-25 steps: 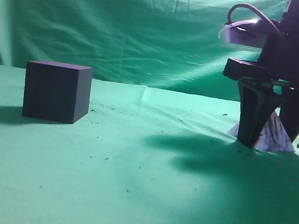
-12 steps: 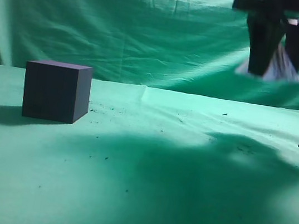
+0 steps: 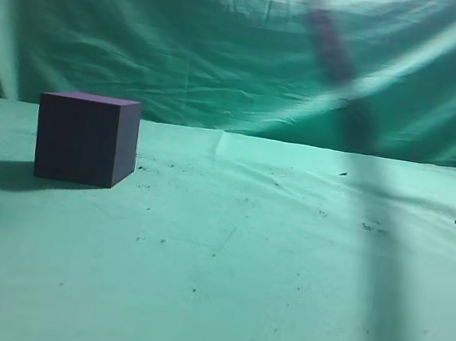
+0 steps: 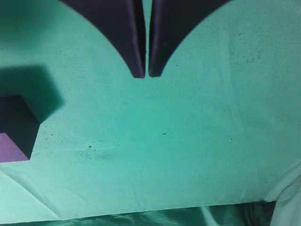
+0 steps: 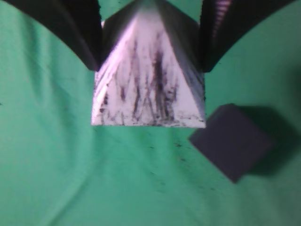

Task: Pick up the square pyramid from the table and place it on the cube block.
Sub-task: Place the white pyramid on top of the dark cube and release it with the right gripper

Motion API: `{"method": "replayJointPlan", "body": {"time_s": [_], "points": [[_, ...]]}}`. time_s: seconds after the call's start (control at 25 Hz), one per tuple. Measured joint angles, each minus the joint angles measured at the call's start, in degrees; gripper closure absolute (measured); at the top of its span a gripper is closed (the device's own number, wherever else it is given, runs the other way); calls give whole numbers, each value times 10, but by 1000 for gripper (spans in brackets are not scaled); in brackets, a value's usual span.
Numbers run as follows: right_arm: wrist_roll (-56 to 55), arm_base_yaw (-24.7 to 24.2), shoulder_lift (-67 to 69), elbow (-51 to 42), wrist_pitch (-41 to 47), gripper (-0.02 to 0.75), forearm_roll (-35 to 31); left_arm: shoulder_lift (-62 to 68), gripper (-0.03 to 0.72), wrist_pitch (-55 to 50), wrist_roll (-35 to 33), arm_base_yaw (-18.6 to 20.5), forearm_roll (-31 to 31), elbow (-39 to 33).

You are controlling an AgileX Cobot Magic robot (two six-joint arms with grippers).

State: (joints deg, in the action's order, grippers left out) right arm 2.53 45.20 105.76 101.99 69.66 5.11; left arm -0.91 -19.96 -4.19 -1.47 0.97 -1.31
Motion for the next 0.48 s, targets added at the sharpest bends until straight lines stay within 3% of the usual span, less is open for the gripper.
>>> {"method": "replayJointPlan", "body": {"time_s": [0.24,0.48], "points": [[1,81,109,94,13,363,-3,0,688,0,0,0,0,0],[-2,96,185,142,15,363,-3,0,688,0,0,0,0,0]]}}
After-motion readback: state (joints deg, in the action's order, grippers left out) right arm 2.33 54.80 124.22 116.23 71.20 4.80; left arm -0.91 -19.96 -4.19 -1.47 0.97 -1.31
